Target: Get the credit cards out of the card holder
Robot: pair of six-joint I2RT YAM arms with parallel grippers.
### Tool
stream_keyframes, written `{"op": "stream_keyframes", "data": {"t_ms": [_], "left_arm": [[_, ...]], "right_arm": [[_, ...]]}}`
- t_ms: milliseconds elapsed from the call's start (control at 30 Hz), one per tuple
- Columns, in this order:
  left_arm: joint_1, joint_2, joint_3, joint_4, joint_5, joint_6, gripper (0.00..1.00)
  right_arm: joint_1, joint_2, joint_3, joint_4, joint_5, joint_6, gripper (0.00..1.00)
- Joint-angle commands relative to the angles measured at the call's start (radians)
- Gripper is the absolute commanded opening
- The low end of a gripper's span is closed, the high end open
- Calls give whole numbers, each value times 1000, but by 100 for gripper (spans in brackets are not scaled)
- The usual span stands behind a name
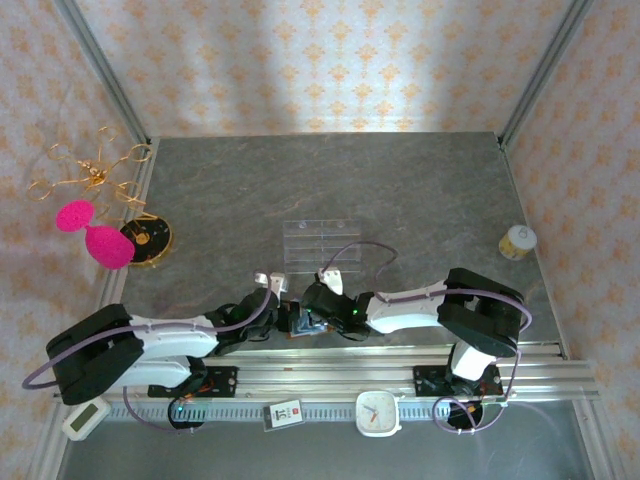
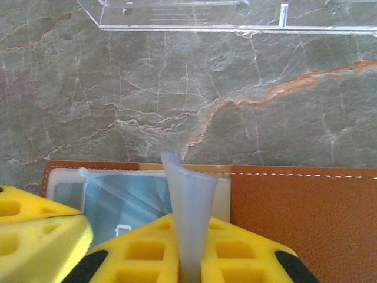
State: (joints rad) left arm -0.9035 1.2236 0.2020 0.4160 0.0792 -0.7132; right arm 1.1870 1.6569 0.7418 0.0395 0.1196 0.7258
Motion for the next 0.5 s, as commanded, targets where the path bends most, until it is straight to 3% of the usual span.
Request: {"op": "stream_keyframes", "data": {"t_ms": [0, 333, 467], "left_arm": [[-12, 56, 14, -74, -20, 31, 2], [-13, 78, -30, -40, -7, 15, 0], [-12, 43, -20, -60, -12, 23, 0]], "right_arm": [[7, -21, -28, -91, 27, 17, 17], [-23, -187, -132, -253, 152, 74, 39], [-58, -303, -180, -319, 170, 92, 39]]}}
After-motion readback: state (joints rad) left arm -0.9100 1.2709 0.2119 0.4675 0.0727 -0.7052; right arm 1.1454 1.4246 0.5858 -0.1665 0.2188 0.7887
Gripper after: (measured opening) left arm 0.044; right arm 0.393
